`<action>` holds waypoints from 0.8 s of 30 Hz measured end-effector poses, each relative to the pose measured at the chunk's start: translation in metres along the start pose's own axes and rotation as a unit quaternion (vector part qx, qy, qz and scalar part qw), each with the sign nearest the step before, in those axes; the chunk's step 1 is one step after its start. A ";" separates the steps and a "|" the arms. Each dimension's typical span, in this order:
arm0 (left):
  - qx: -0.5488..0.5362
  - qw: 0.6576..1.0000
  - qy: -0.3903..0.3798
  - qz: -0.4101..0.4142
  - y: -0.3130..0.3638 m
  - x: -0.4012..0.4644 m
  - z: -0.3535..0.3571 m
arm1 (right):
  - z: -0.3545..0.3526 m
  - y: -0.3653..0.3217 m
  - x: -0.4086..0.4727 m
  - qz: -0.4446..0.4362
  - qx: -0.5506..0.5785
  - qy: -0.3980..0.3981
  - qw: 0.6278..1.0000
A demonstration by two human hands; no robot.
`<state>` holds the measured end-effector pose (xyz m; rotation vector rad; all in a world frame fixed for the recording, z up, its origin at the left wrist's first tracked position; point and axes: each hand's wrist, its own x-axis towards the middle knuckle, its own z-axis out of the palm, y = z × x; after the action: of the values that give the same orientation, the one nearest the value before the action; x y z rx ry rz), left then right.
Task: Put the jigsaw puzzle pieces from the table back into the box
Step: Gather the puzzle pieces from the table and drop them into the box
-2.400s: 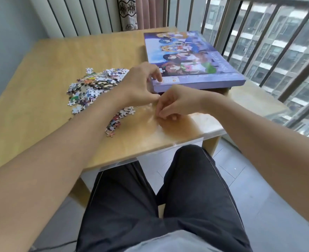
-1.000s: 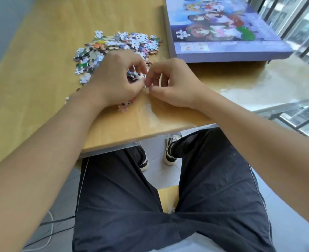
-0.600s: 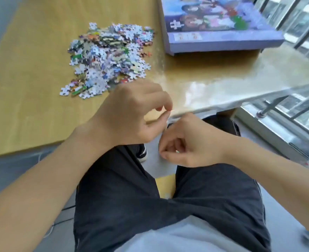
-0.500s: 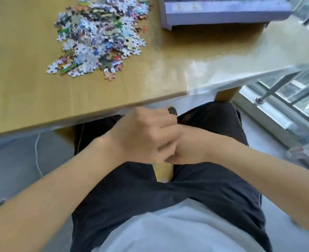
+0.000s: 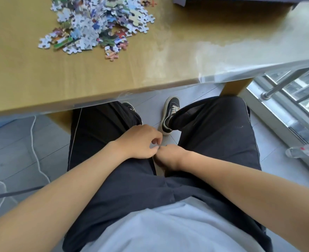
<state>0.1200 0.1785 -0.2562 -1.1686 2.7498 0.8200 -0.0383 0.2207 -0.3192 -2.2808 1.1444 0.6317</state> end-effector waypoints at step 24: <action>-0.196 0.944 0.253 0.074 0.108 -0.046 -0.239 | -0.286 0.013 -0.171 -0.151 0.433 0.368 0.809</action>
<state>0.1177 0.1547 0.0090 -1.4187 3.2174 1.2929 -0.0901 0.1367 -0.0004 -1.7772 1.0096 -0.8440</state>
